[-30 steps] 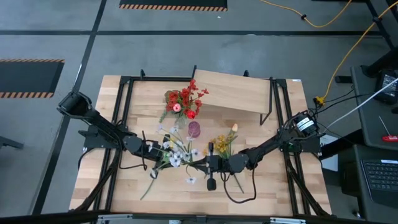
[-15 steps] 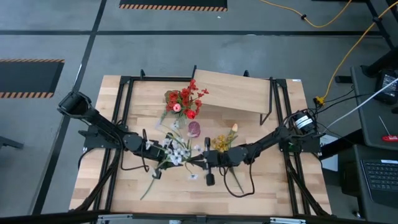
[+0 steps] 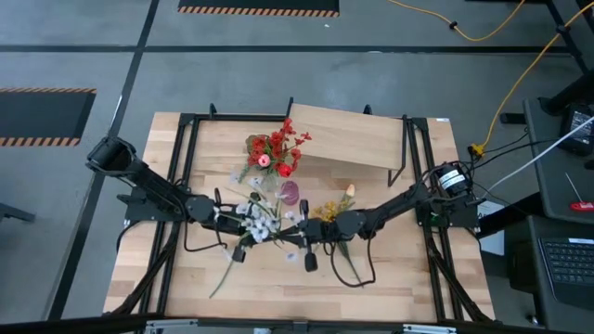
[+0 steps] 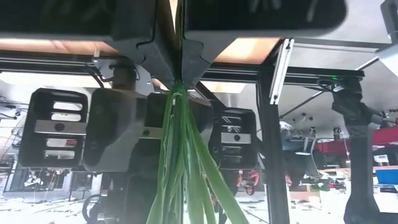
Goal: Pick and place flowers into a vace then onto a shelf
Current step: Put the white flowers into the transparent vase
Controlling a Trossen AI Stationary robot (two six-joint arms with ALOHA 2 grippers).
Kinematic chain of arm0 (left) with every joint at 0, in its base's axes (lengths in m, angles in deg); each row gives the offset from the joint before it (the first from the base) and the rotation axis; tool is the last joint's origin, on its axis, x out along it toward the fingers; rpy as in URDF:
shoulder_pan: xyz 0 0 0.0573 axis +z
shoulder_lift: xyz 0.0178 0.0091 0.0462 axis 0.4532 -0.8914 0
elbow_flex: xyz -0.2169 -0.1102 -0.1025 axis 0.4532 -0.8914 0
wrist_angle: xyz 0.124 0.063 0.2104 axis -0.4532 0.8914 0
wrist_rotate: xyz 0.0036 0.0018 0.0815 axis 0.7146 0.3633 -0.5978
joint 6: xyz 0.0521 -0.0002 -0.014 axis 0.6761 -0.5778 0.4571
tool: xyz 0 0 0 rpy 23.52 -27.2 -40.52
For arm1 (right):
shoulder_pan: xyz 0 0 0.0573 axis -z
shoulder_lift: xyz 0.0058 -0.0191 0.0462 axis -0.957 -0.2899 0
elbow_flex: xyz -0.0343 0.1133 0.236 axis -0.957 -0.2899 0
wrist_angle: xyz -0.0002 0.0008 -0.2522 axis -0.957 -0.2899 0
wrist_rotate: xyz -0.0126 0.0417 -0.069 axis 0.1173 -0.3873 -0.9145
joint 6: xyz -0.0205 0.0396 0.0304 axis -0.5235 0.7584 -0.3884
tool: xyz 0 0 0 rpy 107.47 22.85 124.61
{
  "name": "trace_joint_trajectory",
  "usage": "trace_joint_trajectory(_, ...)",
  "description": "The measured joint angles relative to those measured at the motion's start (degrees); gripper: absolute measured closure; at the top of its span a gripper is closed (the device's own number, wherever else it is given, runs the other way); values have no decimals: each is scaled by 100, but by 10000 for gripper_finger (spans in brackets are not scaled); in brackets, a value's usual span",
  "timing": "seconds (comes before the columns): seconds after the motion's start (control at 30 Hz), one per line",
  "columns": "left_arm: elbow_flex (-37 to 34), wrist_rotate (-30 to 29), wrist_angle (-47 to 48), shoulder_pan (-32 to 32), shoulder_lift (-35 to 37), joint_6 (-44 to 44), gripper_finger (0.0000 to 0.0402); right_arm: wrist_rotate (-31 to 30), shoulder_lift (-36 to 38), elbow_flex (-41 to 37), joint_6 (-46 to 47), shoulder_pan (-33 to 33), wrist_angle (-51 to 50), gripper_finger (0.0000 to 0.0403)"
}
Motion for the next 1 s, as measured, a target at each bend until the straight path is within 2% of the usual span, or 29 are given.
trace_joint_trajectory(0.17,0,81,1,116,0,0,304,-2,0,0,11,63,1,398)
trace_joint_trajectory(0.33,0,639,11,221,0,1,382,20,0,0,11,70,-5,397)
trace_joint_trajectory(0.37,0,675,14,239,0,3,388,14,0,0,10,68,-8,395)
trace_joint_trajectory(0.47,0,689,15,283,0,66,389,13,0,0,-133,73,-23,380)
trace_joint_trajectory(0.6,-2,652,233,326,102,42,394,7,79,-4,-566,57,-188,340)
trace_joint_trajectory(0.7,-2,643,544,325,410,44,395,-2,204,-4,-730,41,-192,309)
trace_joint_trajectory(0.8,-4,595,1115,286,908,48,395,-4,401,-4,-733,41,-624,288)
trace_joint_trajectory(0.9,-4,289,1863,216,1442,57,395,-9,615,-4,-697,38,-1111,278)
trace_joint_trajectory(1.0,-4,-272,2496,68,1882,87,395,-10,791,-4,-587,22,-1328,280)
